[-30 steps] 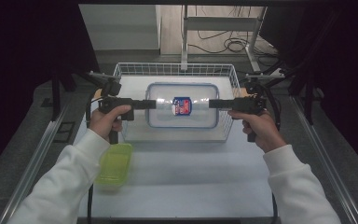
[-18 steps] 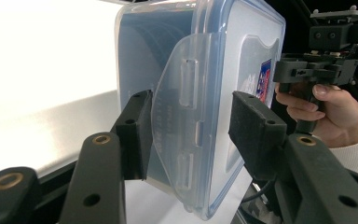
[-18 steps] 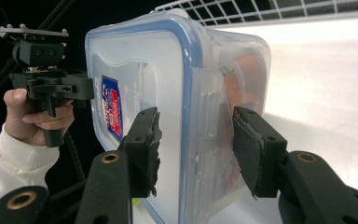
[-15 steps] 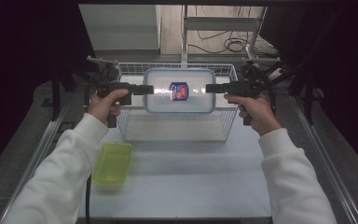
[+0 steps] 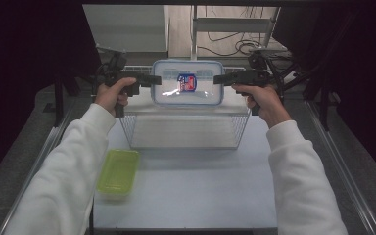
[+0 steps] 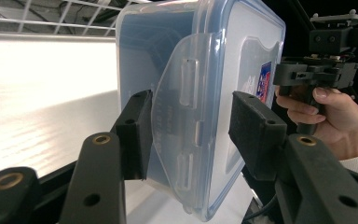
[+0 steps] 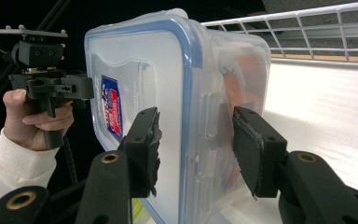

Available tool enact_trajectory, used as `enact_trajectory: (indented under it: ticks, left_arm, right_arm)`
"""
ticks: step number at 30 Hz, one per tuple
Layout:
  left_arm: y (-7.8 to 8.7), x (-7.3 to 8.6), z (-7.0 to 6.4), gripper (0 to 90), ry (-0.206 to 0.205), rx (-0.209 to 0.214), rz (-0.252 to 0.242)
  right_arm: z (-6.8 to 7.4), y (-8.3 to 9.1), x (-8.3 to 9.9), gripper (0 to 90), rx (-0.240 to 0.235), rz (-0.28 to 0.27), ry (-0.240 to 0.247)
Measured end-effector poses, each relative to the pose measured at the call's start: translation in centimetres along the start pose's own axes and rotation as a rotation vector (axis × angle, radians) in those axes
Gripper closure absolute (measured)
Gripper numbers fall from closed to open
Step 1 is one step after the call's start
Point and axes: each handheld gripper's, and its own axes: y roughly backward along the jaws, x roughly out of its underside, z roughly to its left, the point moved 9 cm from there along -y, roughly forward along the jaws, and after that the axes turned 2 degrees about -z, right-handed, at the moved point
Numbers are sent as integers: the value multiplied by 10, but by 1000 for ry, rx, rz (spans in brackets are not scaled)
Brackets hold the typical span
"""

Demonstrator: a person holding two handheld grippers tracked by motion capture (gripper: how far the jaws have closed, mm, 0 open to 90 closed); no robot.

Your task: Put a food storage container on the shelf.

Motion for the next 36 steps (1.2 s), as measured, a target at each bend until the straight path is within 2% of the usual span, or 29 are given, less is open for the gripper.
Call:
enact_trajectory:
  ticks: [7,15,21,23,27,28,29,30,31,33,36]
  left_arm:
    - [-5,-3,11,507,44,13,4]
    - [-10,-9,20,499,106,21,-11]
    - [-15,-13,27,485,149,20,1]
    - [-15,-14,28,480,155,20,7]
    - [-17,-15,32,475,177,19,12]
    - [-18,-15,33,465,188,13,22]
    - [-19,-15,35,455,192,6,28]
    - [-20,-14,36,440,202,6,36]
    - [-21,-13,38,429,211,9,42]
    - [-21,-14,38,429,211,11,41]
    - [-21,-15,38,422,215,-11,34]
  right_arm:
    - [-8,-7,-3,524,-8,-12,-30]
    - [-16,-12,-7,512,-2,-18,-92]
    - [-22,-18,-13,499,28,6,-176]
    - [-23,-19,-13,498,34,10,-186]
    - [-26,-22,-16,491,62,13,-213]
    - [-26,-23,-17,488,97,19,-189]
    - [-26,-23,-17,494,117,23,-181]
    - [-25,-24,-17,537,136,36,-175]
    - [-26,-25,-17,526,165,42,-166]
    - [-25,-26,-17,529,169,46,-180]
    - [-26,-27,-18,532,171,30,-200]
